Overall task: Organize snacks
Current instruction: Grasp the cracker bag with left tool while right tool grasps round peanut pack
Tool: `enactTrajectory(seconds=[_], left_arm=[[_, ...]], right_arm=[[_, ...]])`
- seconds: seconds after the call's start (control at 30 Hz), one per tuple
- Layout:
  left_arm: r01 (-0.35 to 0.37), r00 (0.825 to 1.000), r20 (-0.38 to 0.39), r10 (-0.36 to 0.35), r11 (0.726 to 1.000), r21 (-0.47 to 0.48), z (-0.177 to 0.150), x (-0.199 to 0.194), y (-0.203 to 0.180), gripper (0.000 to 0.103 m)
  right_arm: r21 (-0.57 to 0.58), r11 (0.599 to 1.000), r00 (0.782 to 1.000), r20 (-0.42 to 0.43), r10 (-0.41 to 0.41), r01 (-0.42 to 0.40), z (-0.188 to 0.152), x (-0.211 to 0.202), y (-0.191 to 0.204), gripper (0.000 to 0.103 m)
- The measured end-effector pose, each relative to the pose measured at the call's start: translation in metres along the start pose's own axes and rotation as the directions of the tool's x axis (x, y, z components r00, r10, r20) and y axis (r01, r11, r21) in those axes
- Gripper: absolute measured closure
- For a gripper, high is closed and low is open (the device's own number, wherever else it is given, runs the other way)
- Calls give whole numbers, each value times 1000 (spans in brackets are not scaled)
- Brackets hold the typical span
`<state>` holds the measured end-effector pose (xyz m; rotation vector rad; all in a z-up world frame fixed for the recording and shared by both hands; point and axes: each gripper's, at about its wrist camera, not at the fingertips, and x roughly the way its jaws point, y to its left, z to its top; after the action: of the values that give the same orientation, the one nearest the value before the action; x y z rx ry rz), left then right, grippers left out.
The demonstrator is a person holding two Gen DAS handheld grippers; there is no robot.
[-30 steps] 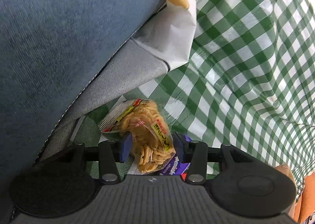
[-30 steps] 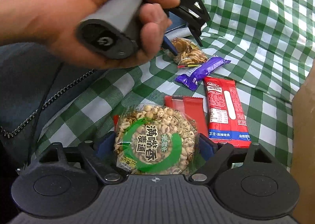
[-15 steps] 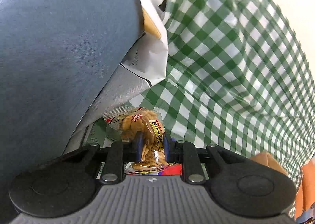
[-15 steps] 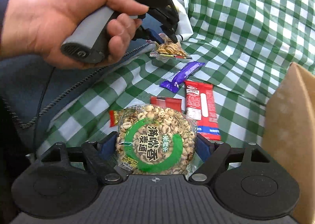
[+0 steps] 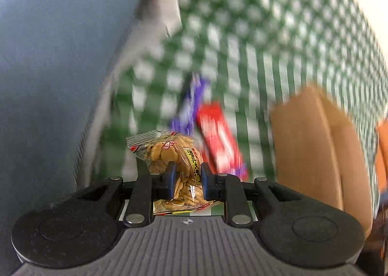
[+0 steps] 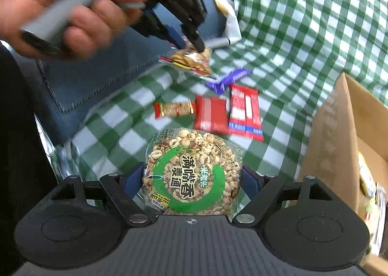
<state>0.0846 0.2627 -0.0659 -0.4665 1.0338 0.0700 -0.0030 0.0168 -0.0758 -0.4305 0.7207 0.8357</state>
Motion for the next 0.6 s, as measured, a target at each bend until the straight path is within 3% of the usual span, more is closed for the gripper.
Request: enactTrajectory(seconds=[0.07, 0.17, 0.6], left_arm=[[-18, 996, -82, 24, 998, 68, -9, 12, -8, 80], [-11, 992, -124, 31, 987, 161, -18, 20, -21, 80], [-97, 983, -134, 129, 970, 222, -19, 41, -36, 51]], right_arm=[[-1, 1000, 1000, -22, -11, 11, -4, 5, 0, 20], [33, 999, 998, -56, -8, 10, -8, 12, -4, 20], [70, 997, 991, -134, 24, -15, -10, 30, -6, 18]])
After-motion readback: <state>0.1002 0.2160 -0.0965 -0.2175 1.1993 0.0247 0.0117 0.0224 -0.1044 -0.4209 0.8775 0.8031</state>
